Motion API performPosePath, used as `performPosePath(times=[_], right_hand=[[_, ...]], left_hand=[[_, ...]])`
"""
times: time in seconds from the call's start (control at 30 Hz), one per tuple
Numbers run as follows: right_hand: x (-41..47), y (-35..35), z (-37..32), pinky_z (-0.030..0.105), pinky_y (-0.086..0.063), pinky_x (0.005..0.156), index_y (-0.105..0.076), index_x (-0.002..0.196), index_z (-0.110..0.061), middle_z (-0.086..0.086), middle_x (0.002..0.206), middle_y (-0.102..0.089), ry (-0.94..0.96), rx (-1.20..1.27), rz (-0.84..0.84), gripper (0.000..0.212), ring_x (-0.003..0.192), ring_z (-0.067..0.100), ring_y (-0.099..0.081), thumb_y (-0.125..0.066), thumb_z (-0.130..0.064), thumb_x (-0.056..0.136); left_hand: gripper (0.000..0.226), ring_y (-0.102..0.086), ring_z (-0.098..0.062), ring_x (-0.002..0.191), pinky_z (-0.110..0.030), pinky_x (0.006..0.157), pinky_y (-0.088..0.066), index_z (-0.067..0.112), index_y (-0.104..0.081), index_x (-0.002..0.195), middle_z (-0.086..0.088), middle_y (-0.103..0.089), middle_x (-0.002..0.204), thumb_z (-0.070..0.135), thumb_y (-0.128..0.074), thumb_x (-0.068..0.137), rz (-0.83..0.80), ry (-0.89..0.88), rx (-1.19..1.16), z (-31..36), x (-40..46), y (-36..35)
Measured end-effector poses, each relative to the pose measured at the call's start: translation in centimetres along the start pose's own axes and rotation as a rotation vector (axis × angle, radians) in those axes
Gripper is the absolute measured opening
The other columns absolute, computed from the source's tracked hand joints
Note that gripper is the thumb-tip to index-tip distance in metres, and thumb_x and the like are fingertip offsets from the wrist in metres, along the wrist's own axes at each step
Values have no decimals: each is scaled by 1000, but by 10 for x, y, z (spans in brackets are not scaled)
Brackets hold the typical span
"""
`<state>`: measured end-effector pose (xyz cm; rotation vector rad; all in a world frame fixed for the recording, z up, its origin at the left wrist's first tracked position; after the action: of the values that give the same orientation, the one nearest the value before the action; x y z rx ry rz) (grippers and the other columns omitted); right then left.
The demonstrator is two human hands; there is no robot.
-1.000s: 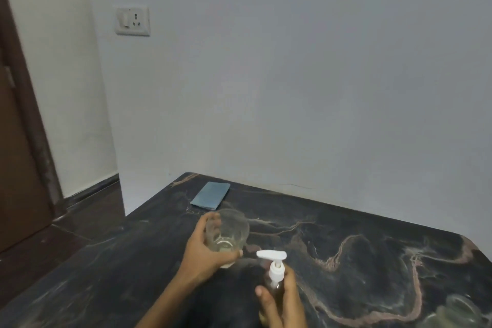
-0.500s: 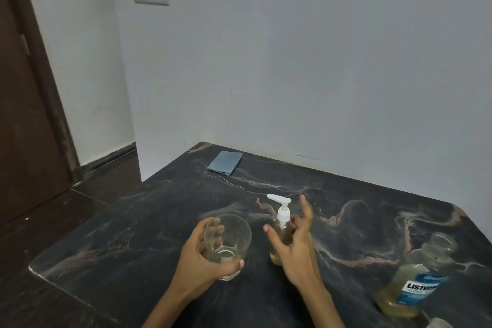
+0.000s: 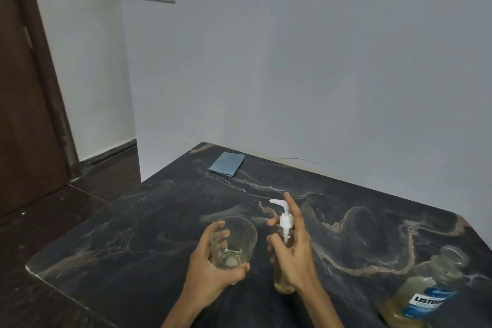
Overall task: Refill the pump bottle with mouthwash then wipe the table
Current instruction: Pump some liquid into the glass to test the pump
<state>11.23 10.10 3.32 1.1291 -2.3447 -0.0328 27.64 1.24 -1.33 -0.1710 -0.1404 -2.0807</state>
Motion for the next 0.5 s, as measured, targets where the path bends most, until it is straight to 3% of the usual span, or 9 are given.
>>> performPosePath(times=[0.13,0.27,0.4,0.5], right_hand=[[-5,-7,-13,23,-51,49,-24,139,-57,4,81,-63,-14,-10,-68,86,52,15,-55,-55,-9,75],[-6,-12,-22,40,-50,47,-34,136,-51,11,70,-58,-34,-49,-119,80,51,21,-50,-55,-3,75],[-9,-16,-26,24,-47,47,-38,132,-46,-1,68,-62,-36,-62,-186,77,50,9,-53,-53,-3,70],[-13,-20,-28,18,-45,48,-35,133,-49,-2,72,-64,-57,-75,-258,80,50,8,-55,-52,-8,67]], left_hand=[[94,-61,1,105,-9,78,-47,27,-51,121,2,-63,111,29,-85,34,6,-23,27,0,1,-1],[93,-61,3,105,-9,84,-47,28,-52,120,2,-63,112,26,-85,34,2,-27,27,0,1,-1],[91,-63,0,104,-23,91,-50,37,-52,117,7,-65,112,26,-85,33,27,-23,33,-3,-1,-1],[93,-64,-3,104,-23,87,-51,37,-52,119,8,-65,112,27,-85,33,36,-16,36,-7,-1,0]])
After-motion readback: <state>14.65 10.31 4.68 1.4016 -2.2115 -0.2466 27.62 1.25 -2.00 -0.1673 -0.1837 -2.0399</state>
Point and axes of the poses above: each hand's wrist, its own x-axis towards the middle knuckle, its own y-axis out of the back of the hand, z = x × y, the point moved 7 cm from there along x, towards the middle knuckle
